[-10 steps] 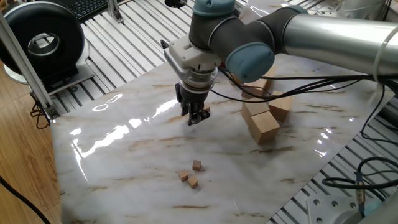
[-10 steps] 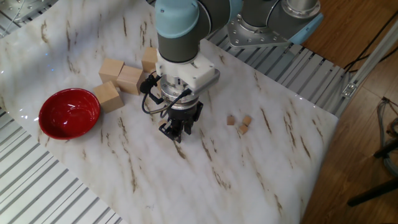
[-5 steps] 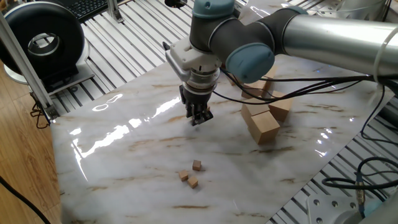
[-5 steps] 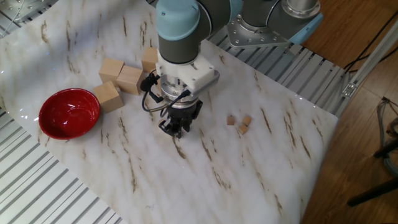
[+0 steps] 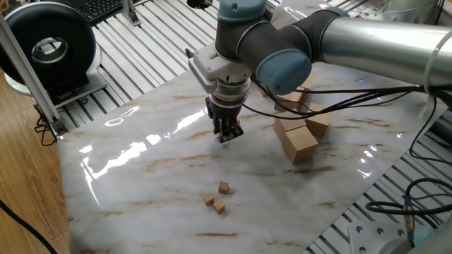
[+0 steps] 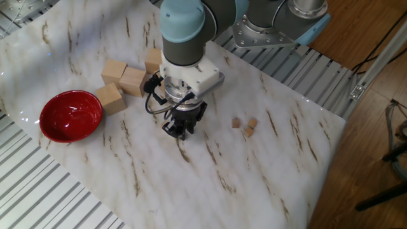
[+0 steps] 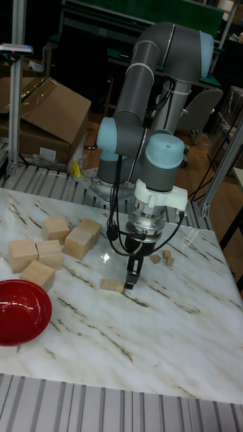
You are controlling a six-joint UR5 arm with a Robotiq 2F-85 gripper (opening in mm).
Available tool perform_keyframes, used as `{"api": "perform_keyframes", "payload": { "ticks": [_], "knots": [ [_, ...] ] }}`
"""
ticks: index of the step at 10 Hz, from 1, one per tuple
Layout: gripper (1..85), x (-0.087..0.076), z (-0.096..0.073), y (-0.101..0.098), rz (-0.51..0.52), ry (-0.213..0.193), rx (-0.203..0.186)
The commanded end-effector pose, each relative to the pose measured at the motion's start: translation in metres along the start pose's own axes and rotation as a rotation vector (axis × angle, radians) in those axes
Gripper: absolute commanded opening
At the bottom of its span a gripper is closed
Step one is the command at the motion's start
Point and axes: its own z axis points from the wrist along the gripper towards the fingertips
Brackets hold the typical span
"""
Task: Stack the blocks into a pyramid shape
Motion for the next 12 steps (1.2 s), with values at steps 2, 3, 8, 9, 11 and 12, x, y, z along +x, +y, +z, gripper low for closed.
{"api": "perform_keyframes", "payload": {
  "ticks": [2,3,8,9,11,12],
  "knots": [
    [32.7,-0.013,-0.011,0.004,0.034,-0.042,-0.016],
    [32.3,-0.016,-0.016,0.007,0.075,-0.051,-0.025],
    [32.3,-0.042,-0.031,0.026,0.553,-0.102,-0.067],
    [32.0,-0.044,-0.028,0.027,0.641,-0.100,-0.066],
    [32.3,-0.049,-0.027,0.035,0.735,-0.101,-0.103],
    [32.7,-0.047,-0.028,0.045,0.787,-0.065,-0.135]
  ]
}}
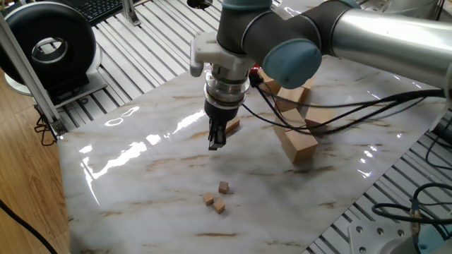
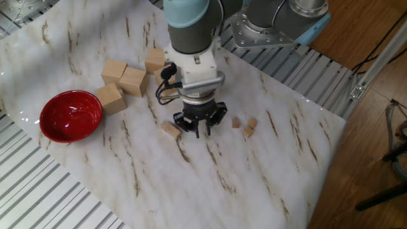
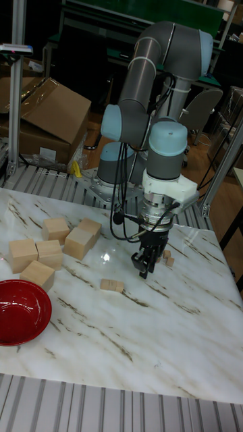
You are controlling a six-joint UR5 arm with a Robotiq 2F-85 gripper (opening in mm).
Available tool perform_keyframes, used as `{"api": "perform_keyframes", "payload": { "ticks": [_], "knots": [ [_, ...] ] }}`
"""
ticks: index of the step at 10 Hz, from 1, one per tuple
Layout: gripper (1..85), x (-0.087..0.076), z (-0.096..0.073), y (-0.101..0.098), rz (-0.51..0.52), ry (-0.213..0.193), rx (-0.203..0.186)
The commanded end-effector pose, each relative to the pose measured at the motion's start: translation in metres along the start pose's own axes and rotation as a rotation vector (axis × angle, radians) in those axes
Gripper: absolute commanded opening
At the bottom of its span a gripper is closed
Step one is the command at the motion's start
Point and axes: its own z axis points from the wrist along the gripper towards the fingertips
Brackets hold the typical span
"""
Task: Stack the blocks into a pyramid shape
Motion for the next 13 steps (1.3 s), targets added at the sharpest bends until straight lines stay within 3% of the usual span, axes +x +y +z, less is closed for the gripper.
{"api": "perform_keyframes", "payload": {
  "ticks": [1,2,4,7,13],
  "knots": [
    [32.0,0.022,-0.006,0.004,0.179,0.116,0.016],
    [31.7,0.031,-0.009,0.001,0.222,0.173,0.053],
    [30.0,0.016,-0.007,0.025,0.347,0.157,0.002],
    [29.0,-0.002,0.001,0.048,0.471,0.128,-0.029],
    [29.0,0.002,0.001,0.067,0.452,0.098,-0.002]
  ]
}}
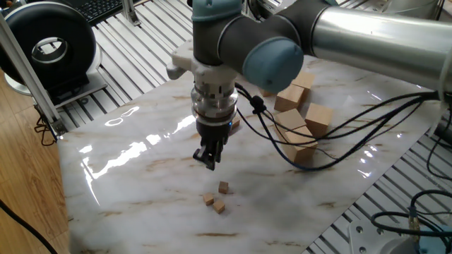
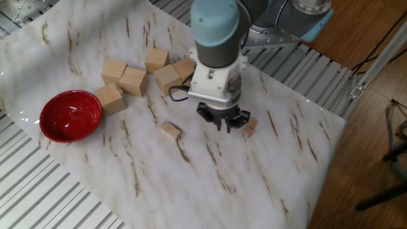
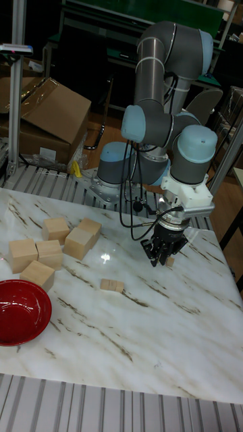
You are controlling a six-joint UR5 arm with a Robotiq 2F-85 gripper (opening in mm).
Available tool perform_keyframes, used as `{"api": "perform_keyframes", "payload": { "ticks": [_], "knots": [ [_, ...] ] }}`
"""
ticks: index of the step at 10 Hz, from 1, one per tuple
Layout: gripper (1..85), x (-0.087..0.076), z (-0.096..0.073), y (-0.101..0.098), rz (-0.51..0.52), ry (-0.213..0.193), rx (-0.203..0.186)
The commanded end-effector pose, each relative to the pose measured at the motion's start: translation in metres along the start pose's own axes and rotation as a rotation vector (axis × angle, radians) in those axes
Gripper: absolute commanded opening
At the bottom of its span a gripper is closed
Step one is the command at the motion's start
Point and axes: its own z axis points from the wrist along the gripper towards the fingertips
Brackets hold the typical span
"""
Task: Stack the blocks into a pyramid shape
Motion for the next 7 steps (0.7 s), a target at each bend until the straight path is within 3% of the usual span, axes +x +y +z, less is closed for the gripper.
{"api": "perform_keyframes", "payload": {
  "ticks": [1,3,5,7],
  "knots": [
    [29.0,0.007,-0.004,0.012,-0.005,-0.018,-0.006],
    [28.7,0.011,-0.004,0.011,-0.035,-0.039,0.013],
    [31.3,0.007,0.006,0.009,-0.073,-0.105,0.019],
    [30.3,0.010,0.009,0.003,-0.088,-0.113,0.038]
  ]
}}
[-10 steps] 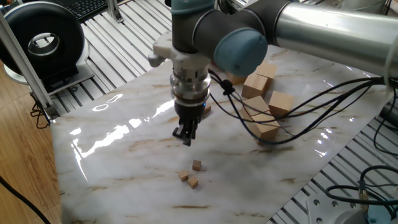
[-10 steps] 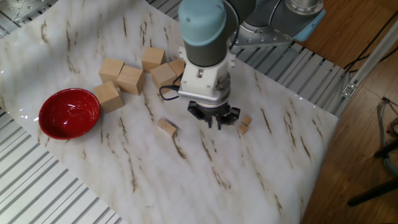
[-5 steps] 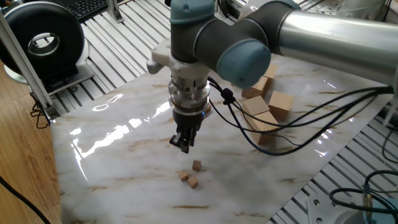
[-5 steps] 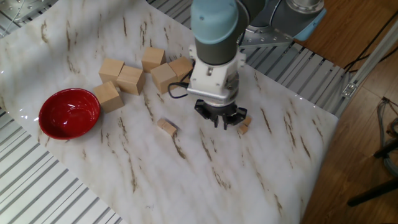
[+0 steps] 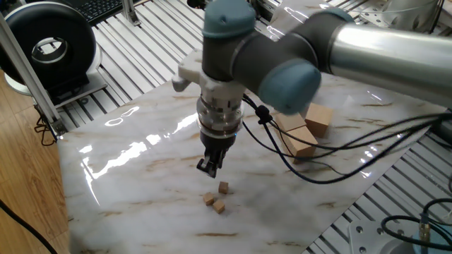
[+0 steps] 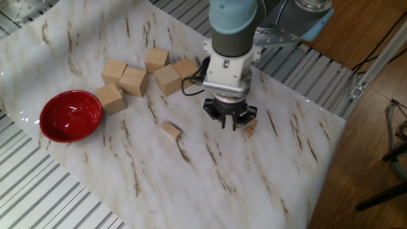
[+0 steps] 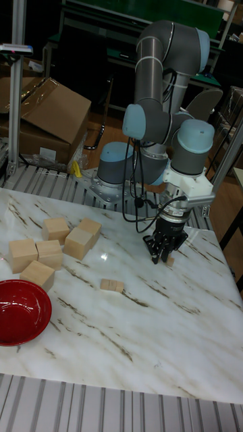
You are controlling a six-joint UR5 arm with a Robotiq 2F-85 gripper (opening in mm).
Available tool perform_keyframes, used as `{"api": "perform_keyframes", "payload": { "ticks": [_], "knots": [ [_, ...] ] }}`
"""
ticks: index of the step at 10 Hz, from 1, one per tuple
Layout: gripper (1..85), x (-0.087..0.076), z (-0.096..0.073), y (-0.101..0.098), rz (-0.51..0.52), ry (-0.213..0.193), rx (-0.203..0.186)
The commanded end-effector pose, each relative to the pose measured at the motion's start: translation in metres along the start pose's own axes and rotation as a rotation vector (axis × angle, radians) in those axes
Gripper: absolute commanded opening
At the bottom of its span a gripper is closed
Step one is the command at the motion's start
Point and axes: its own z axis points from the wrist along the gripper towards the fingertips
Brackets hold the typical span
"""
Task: Stack the blocks into a pyramid shape
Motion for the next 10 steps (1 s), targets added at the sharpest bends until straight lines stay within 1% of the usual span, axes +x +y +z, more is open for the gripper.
{"api": "perform_keyframes", "payload": {
  "ticks": [1,3,6,10],
  "knots": [
    [30.0,0.0011,0.0042,-0.0001,-0.019,-0.041,-0.003],
    [29.7,0.0025,0.0056,0.0030,-0.023,-0.048,-0.011],
    [30.0,0.0018,0.0089,0.0073,-0.016,-0.071,-0.028],
    [29.7,0.0043,0.0118,0.0059,-0.025,-0.076,-0.020]
  ]
}}
